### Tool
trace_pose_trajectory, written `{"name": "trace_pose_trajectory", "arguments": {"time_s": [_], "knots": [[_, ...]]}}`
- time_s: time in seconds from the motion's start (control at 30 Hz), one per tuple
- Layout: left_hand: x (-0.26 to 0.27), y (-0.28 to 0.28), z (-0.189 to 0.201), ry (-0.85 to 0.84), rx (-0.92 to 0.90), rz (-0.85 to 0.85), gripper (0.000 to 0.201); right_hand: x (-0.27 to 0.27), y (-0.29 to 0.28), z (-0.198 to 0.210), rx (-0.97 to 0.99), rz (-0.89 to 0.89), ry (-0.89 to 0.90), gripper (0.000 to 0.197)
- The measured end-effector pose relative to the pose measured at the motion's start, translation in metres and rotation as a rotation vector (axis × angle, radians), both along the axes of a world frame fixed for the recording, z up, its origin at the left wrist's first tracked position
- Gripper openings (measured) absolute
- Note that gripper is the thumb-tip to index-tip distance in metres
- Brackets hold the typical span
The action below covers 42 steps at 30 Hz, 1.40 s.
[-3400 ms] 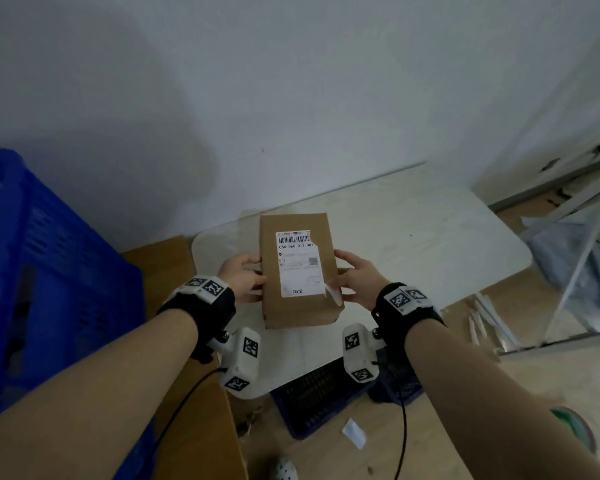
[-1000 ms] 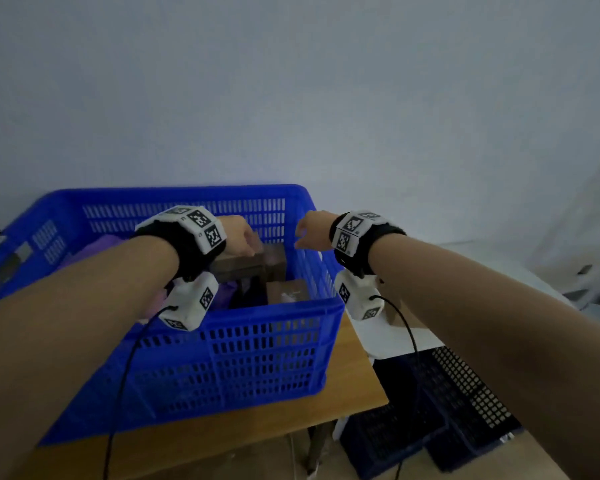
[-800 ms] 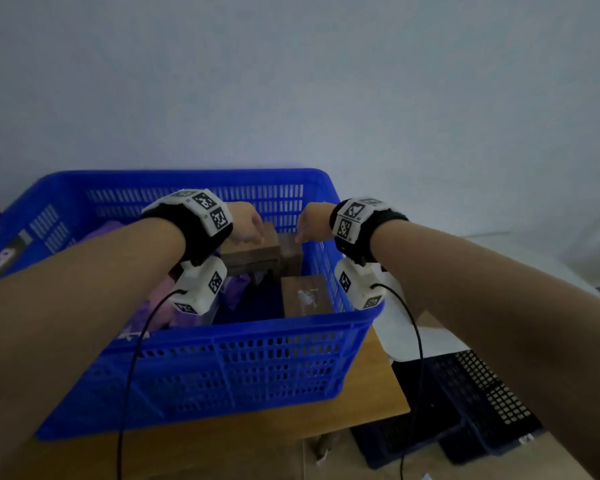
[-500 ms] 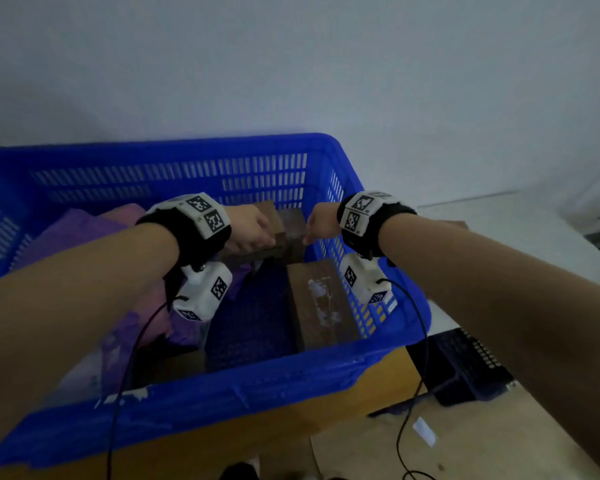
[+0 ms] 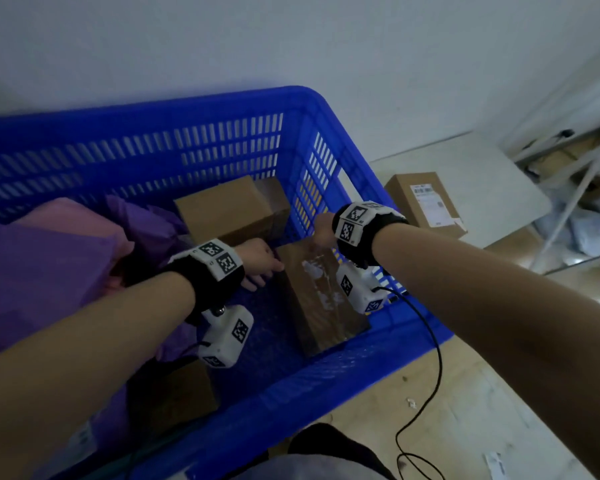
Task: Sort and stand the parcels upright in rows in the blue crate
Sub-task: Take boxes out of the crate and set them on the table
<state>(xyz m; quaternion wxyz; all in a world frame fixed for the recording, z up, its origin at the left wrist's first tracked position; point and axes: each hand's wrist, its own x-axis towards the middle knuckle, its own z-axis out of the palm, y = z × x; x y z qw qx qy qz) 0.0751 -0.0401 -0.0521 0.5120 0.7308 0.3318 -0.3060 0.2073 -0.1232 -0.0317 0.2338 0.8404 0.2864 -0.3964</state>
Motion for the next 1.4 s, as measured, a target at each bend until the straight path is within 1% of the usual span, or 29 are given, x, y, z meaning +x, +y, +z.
{"name": "trace_pose_trajectory", "arguments": {"time_s": [0.03,0.07,0.1,0.13,0.17,0.2,0.23,0.27,0.3,0.33,0.4,0.43,0.47,0.57,0.63,0.67,0.73,0.83,0.9,1.07,1.17,1.4], "knots": [[0.0,-0.003,-0.002,0.008,-0.028,0.022,0.015,0.011,-0.002,-0.02,0.015,0.039,-0.039,0.028],[0.0,-0.006,-0.006,0.018,-0.058,0.037,0.028,0.025,-0.001,-0.044,-0.003,0.027,-0.051,0.035],[0.001,-0.01,-0.009,0.032,-0.083,0.049,0.043,0.04,-0.002,-0.07,-0.011,0.059,-0.084,0.04],[0.001,-0.013,-0.011,0.043,-0.101,0.055,0.052,0.042,-0.001,-0.072,-0.023,0.025,-0.063,0.044],[0.001,-0.015,-0.015,0.049,-0.111,0.061,0.058,0.041,0.0,-0.072,-0.018,-0.011,-0.051,0.043],[0.0,-0.016,-0.017,0.057,-0.115,0.073,0.062,0.038,0.0,-0.068,-0.017,-0.013,-0.092,0.042],[0.0,-0.017,-0.02,0.06,-0.122,0.087,0.067,0.036,-0.003,-0.066,0.03,-0.036,-0.1,0.04],[-0.001,-0.016,-0.024,0.061,-0.134,0.101,0.07,0.036,-0.004,-0.064,0.047,-0.119,-0.059,0.034],[-0.002,-0.016,-0.027,0.058,-0.153,0.12,0.069,0.017,-0.001,-0.034,0.08,-0.083,-0.002,0.021],[-0.004,-0.015,-0.03,0.055,-0.175,0.14,0.063,0.005,-0.003,-0.019,0.103,-0.107,0.037,0.013],[-0.007,-0.012,-0.035,0.049,-0.208,0.182,0.051,0.0,-0.007,-0.011,0.13,-0.11,0.027,0.028],[-0.008,-0.011,-0.037,0.044,-0.216,0.199,0.047,0.001,-0.008,-0.011,0.13,-0.115,0.031,0.032],[-0.009,-0.01,-0.038,0.038,-0.223,0.213,0.044,0.003,-0.008,-0.018,0.135,-0.16,0.056,0.032],[-0.009,-0.009,-0.041,0.049,-0.265,0.25,0.044,0.003,-0.011,-0.021,0.089,-0.182,0.14,0.033],[-0.008,-0.009,-0.042,0.057,-0.296,0.289,0.043,0.001,-0.011,-0.019,0.079,-0.201,0.181,0.041],[-0.007,-0.009,-0.043,0.053,-0.301,0.312,0.042,0.002,-0.011,-0.023,0.106,-0.219,0.193,0.046],[-0.006,-0.01,-0.043,0.042,-0.282,0.349,0.041,0.003,-0.01,-0.024,0.122,-0.262,0.206,0.054],[-0.006,-0.008,-0.04,0.011,-0.21,0.351,0.039,0.002,-0.009,-0.021,0.141,-0.255,0.176,0.067],[-0.008,-0.005,-0.038,0.006,-0.199,0.366,0.039,-0.001,-0.008,-0.018,0.19,-0.285,0.184,0.07],[-0.014,0.001,-0.026,-0.034,-0.152,0.432,0.048,-0.004,-0.007,-0.005,0.253,-0.329,0.224,0.052],[-0.019,0.001,-0.017,-0.097,-0.134,0.472,0.047,-0.008,-0.003,0.012,0.274,-0.324,0.231,0.054],[-0.037,-0.001,0.024,-0.244,-0.007,0.462,0.046,-0.019,-0.01,0.057,0.405,-0.312,0.236,0.055]]}}
